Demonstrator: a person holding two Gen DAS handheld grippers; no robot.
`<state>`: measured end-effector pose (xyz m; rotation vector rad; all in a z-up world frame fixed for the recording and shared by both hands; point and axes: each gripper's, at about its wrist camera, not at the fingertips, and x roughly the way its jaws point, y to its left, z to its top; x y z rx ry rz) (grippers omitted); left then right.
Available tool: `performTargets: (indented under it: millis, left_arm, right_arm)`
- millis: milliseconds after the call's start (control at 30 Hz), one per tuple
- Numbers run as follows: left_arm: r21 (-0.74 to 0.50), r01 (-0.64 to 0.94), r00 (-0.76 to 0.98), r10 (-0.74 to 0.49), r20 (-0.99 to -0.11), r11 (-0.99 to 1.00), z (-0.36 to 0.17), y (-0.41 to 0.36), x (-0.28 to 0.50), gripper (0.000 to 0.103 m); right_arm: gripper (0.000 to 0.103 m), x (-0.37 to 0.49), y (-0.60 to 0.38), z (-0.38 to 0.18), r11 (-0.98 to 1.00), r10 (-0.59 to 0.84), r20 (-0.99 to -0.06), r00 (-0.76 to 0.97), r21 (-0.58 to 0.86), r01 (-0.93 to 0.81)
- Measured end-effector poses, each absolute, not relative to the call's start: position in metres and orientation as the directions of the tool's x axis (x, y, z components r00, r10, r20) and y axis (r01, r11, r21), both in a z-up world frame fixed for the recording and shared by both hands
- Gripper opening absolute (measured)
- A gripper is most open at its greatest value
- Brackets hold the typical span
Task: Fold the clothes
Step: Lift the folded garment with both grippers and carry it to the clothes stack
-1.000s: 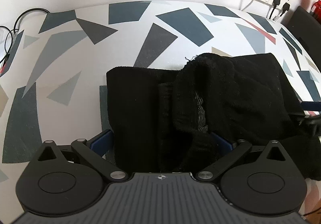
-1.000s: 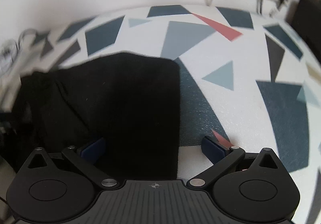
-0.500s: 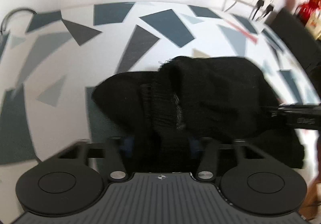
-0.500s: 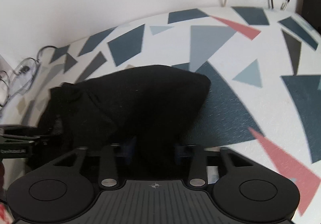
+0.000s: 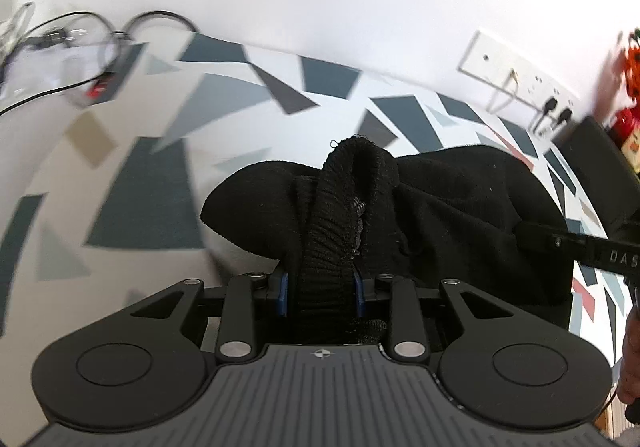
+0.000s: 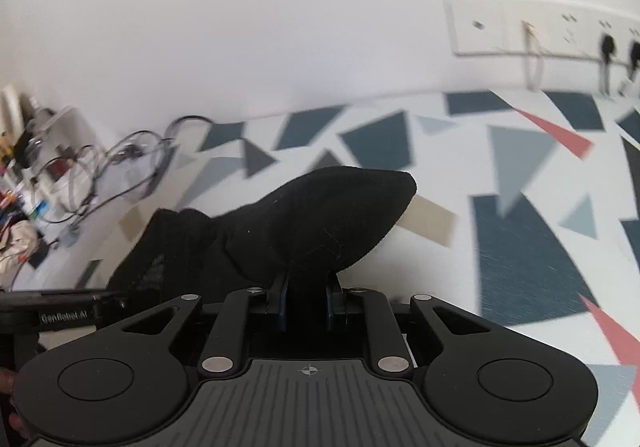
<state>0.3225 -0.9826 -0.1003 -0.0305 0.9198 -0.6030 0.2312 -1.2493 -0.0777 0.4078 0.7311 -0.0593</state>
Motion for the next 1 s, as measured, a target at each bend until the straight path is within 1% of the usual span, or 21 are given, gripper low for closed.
performTargets:
  millis: [100, 300, 400, 467, 600, 667, 767, 900, 1000]
  left_arm:
    - [-0.26, 0.42, 0.509, -0.463, -0.726, 0.869, -0.096, -0.954, 0.307, 0.029]
    - [-0.265, 0.189, 0.642, -0.323, -0.695, 0.946, -0.076, -0.89, 0.262, 0.029]
    - [-0.272, 0.028, 0.696, -0.214, -0.685, 0.962, -0.061, -0.864, 0.23, 0.029]
    - [-0.276, -0.053, 0.721, -0.154, -0.675, 0.96, -0.052, -0.85, 0.207, 0.029]
    - [-0.281, -0.195, 0.741, -0.047, -0.67, 0.94, -0.041, -0.819, 0.166, 0.029]
    - [-0.305, -0.27, 0.751, 0.001, -0.661, 0.913, -0.036, -0.799, 0.145, 0.029]
    - [-0.317, -0.366, 0.767, 0.091, -0.635, 0.875, -0.03, -0.766, 0.105, 0.029]
    - [-0.338, -0.484, 0.767, 0.206, -0.607, 0.807, -0.025, -0.705, 0.045, 0.029]
    - [-0.328, -0.559, 0.751, 0.296, -0.591, 0.762, -0.022, -0.655, -0.003, 0.029]
  right_arm:
    - [0.015, 0.239, -1.226, -0.072, 0.929, 0.141, -0.645, 0.751, 0.349, 0.125]
    - [0.015, 0.262, -1.181, -0.062, 0.916, 0.349, -0.607, 0.714, 0.383, -0.122]
    - [0.015, 0.274, -1.159, -0.056, 0.865, 0.484, -0.573, 0.661, 0.429, -0.261]
    - [0.015, 0.279, -1.145, -0.05, 0.815, 0.569, -0.542, 0.619, 0.471, -0.337]
    - [0.015, 0.28, -1.112, -0.032, 0.731, 0.68, -0.488, 0.548, 0.518, -0.445]
    - [0.015, 0.276, -1.089, -0.025, 0.693, 0.721, -0.478, 0.502, 0.528, -0.492]
    - [0.015, 0.267, -1.04, -0.014, 0.63, 0.774, -0.477, 0.417, 0.505, -0.591]
    - [0.015, 0.245, -0.957, 0.001, 0.531, 0.826, -0.477, 0.299, 0.483, -0.696]
    - [0.015, 0.219, -0.885, 0.009, 0.465, 0.846, -0.487, 0.219, 0.47, -0.75]
